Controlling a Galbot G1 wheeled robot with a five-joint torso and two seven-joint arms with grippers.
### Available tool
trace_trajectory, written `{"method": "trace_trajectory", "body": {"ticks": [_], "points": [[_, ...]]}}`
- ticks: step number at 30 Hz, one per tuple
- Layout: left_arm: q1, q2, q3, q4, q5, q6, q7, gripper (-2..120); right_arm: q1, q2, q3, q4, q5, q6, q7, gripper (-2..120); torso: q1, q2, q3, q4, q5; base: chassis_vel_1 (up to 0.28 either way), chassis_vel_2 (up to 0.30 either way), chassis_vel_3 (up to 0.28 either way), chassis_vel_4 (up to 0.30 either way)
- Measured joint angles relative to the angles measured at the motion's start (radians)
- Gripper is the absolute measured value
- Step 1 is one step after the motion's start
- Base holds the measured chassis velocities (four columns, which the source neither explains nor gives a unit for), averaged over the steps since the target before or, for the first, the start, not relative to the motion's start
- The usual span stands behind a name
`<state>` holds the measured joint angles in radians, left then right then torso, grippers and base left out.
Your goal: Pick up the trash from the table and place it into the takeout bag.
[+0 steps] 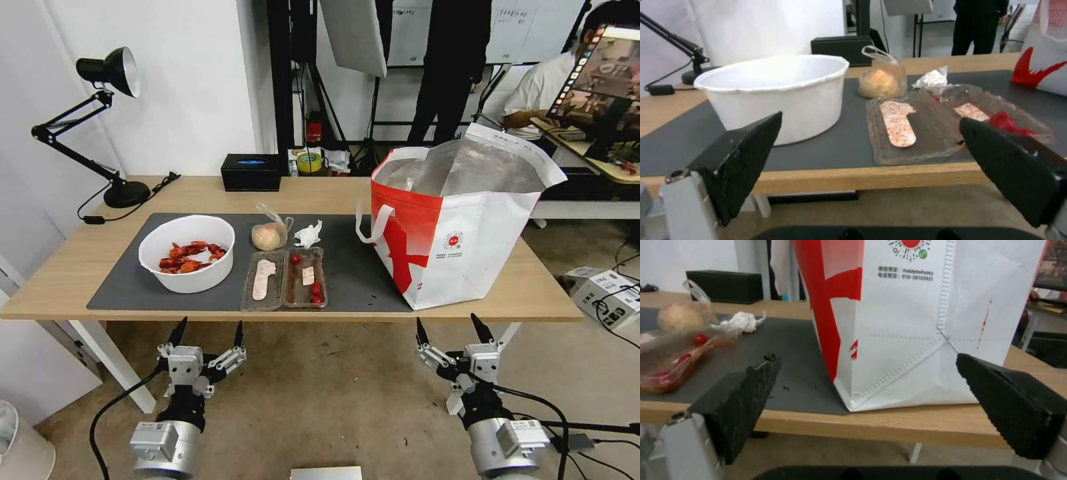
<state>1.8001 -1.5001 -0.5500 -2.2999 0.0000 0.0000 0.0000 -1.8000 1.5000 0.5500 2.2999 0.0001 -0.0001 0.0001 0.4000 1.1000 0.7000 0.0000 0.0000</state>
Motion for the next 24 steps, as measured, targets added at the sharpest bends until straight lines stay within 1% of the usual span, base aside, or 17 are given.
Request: {"method": "trace_trajectory", "body": {"ticks": [24], "points": [[0.000, 0.000, 0.000, 0.000, 0.000, 0.000, 0.000, 100, 0.000, 0.000, 0.000, 0.000, 0.000, 0.000, 0.000, 100, 0.000, 0.000, 0.000, 0.0000, 0.0000, 0.000, 0.000, 0.000, 0.000]]}}
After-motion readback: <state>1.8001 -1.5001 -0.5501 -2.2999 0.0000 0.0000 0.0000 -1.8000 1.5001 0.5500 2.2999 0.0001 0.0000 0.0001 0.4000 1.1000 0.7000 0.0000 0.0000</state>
